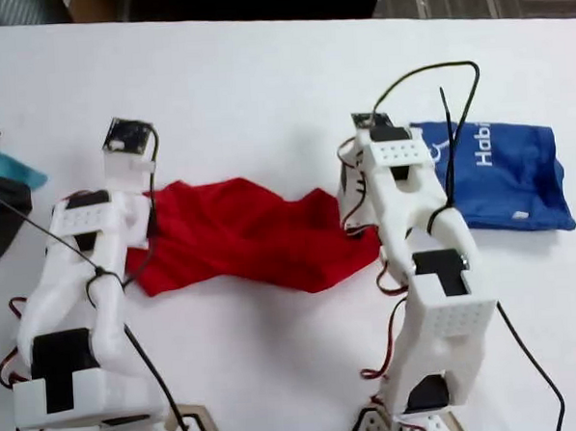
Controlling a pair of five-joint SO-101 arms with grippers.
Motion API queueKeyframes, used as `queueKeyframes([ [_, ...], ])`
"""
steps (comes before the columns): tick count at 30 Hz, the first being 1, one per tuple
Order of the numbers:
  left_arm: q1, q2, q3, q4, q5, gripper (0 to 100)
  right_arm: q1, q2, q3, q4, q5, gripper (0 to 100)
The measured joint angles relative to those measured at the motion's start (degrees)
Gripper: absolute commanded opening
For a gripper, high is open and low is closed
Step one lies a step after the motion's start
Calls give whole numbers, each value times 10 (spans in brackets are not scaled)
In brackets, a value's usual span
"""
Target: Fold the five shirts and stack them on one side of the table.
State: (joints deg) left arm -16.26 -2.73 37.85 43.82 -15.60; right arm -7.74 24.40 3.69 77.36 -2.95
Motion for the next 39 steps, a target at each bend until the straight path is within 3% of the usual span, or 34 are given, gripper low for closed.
queueKeyframes([
  [10,0,0,0,0,0,27,3,100,-99,53,-8,211],
  [16,0,0,0,0,0,27,5,120,-125,62,-10,11],
  [29,2,0,0,0,0,27,7,96,-129,60,-5,21],
  [39,-33,-40,-61,35,1,28,-7,-31,-232,67,109,20],
])
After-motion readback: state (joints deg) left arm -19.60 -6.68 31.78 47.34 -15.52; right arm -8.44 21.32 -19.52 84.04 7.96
